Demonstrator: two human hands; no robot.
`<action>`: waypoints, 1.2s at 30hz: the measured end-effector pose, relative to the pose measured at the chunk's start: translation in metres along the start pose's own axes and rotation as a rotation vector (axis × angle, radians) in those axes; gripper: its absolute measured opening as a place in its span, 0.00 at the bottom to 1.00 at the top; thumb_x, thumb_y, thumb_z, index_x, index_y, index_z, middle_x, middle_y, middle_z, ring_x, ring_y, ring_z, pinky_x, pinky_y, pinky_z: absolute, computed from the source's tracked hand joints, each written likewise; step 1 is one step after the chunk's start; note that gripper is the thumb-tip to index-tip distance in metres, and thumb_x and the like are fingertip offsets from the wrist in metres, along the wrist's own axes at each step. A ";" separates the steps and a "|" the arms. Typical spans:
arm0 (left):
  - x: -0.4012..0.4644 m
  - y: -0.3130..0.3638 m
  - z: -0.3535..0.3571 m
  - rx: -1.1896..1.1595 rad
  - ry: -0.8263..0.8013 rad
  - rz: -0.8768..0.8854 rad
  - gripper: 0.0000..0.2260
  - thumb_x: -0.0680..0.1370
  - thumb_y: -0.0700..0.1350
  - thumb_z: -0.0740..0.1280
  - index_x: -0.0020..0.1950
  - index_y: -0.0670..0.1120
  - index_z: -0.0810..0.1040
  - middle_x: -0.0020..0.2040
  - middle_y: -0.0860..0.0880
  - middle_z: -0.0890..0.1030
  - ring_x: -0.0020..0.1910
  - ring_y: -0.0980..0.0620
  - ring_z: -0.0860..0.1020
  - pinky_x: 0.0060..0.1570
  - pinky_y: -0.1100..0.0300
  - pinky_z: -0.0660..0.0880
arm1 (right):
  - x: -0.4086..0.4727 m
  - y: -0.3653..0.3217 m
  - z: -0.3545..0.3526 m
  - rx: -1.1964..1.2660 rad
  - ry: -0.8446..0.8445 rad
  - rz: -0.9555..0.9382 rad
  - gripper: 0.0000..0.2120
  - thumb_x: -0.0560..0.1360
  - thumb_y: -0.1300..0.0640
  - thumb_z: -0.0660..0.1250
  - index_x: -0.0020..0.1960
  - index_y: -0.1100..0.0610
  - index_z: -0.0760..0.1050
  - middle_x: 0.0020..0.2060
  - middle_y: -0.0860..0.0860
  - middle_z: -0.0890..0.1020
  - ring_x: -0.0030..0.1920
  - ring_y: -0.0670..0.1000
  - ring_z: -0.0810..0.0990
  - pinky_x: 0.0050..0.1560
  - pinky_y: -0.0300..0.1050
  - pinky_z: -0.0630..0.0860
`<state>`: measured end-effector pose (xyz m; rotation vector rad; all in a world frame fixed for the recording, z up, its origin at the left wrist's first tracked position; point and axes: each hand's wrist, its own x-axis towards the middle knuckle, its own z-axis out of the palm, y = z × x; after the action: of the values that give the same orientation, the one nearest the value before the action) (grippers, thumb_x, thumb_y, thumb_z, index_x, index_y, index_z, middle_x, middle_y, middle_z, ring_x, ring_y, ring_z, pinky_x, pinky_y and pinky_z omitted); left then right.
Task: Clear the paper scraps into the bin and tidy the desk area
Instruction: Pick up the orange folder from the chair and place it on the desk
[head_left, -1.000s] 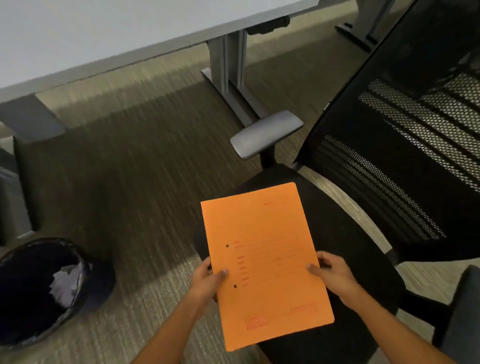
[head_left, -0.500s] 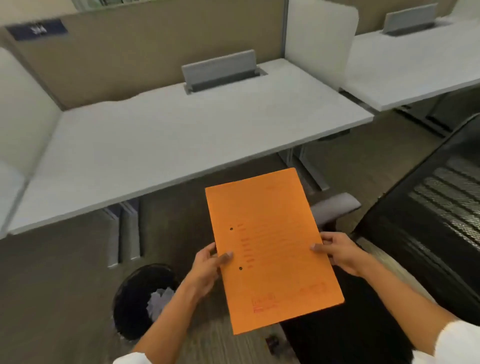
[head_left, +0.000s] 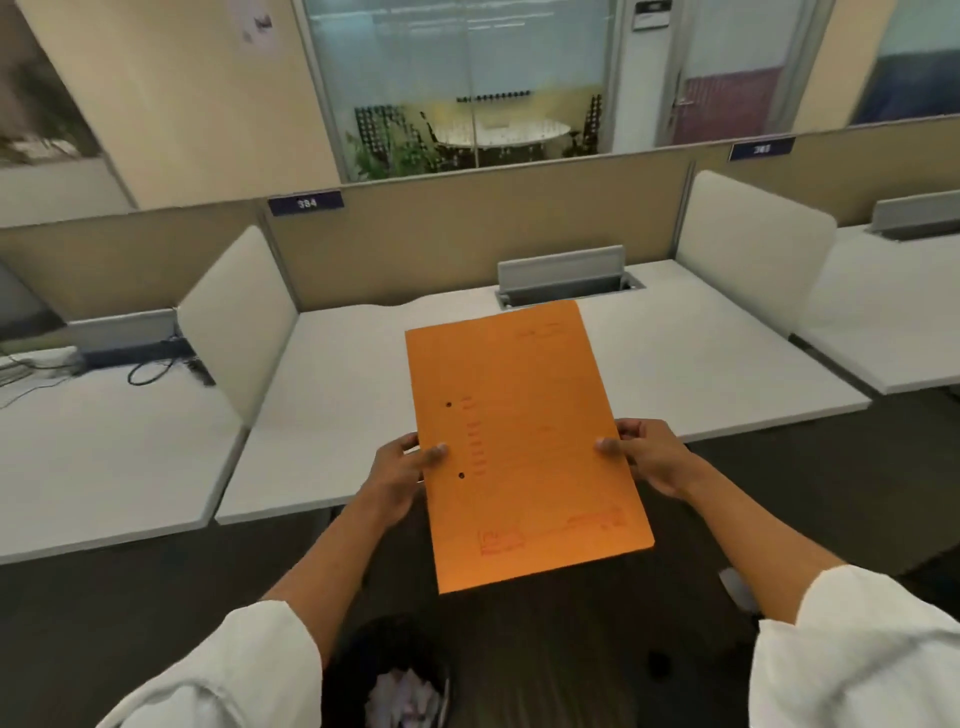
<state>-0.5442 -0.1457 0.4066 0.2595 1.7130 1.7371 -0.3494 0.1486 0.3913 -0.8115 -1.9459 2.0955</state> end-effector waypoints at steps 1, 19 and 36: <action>0.006 0.012 -0.010 0.016 0.020 0.009 0.17 0.75 0.41 0.74 0.63 0.41 0.77 0.53 0.42 0.85 0.47 0.44 0.86 0.38 0.51 0.83 | 0.009 -0.010 0.011 0.000 -0.003 -0.013 0.14 0.74 0.60 0.74 0.59 0.56 0.80 0.55 0.55 0.85 0.55 0.56 0.85 0.45 0.50 0.83; 0.149 0.030 -0.063 -0.037 0.288 -0.125 0.23 0.76 0.30 0.63 0.65 0.50 0.62 0.54 0.43 0.76 0.49 0.43 0.80 0.40 0.48 0.79 | 0.163 -0.026 0.076 -0.004 0.042 0.066 0.19 0.72 0.59 0.76 0.61 0.58 0.77 0.53 0.53 0.84 0.48 0.53 0.85 0.34 0.43 0.81; 0.351 0.099 -0.020 0.019 0.455 -0.097 0.22 0.75 0.29 0.63 0.63 0.50 0.68 0.51 0.44 0.81 0.49 0.42 0.83 0.48 0.42 0.82 | 0.379 -0.091 0.020 0.075 -0.031 0.109 0.19 0.74 0.61 0.74 0.64 0.63 0.77 0.57 0.59 0.83 0.55 0.61 0.83 0.54 0.61 0.81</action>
<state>-0.8514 0.0505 0.3891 -0.2270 2.0197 1.8023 -0.6980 0.3233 0.3754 -0.8940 -1.8655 2.2411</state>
